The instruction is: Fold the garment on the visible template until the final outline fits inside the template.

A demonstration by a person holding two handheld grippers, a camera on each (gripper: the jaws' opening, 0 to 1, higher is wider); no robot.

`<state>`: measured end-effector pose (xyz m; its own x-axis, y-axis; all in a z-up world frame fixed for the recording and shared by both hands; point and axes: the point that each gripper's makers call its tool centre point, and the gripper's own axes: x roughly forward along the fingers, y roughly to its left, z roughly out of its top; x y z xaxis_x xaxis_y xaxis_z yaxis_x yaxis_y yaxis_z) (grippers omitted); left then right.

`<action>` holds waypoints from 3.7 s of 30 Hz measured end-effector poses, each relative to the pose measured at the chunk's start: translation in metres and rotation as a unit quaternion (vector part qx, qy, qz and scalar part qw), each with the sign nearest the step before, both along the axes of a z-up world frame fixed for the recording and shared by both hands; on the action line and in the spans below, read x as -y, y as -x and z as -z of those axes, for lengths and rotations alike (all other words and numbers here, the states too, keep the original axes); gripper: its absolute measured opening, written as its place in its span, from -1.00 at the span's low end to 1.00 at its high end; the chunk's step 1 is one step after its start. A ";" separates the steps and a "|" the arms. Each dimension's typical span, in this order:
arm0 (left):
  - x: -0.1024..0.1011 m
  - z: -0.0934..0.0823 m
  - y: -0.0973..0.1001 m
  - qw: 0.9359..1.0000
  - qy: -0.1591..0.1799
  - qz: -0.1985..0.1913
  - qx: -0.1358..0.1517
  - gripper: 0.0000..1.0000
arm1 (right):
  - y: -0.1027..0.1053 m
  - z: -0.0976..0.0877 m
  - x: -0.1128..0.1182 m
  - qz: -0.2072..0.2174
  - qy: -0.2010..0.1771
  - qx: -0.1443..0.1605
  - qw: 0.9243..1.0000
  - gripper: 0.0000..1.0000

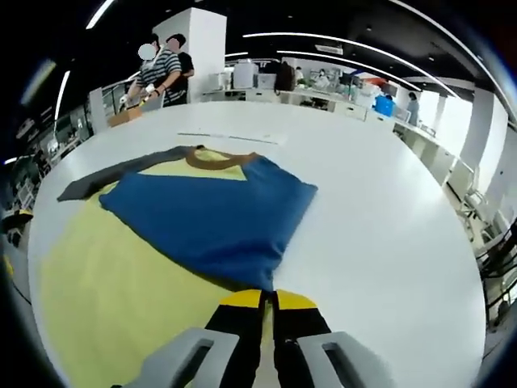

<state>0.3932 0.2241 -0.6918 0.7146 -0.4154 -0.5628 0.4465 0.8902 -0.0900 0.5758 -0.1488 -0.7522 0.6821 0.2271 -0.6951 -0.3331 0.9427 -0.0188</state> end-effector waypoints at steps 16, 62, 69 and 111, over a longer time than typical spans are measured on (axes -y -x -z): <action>-0.006 0.001 -0.005 1.000 -0.003 -0.002 -0.003 0.91 | -0.003 -0.004 0.005 -0.022 0.003 0.001 1.000 -1.00; -0.083 -0.012 -0.042 0.997 -0.007 -0.073 0.019 0.97 | 0.067 -0.090 -0.063 -0.188 -0.116 0.072 0.973 0.98; -0.099 -0.014 -0.059 0.995 0.015 -0.096 0.034 0.96 | 0.079 -0.103 -0.070 -0.202 -0.123 0.094 0.967 0.98; -0.201 0.051 -0.104 0.948 0.007 -0.317 -0.004 -0.33 | 0.112 -0.096 -0.063 -0.178 -0.108 0.086 0.974 0.81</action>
<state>0.4974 0.4253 -0.7430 0.8187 0.0896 -0.5672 -0.1796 0.9782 -0.1046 0.4633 -0.0859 -0.6559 0.6352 0.5993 -0.4871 -0.6498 0.7556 0.0823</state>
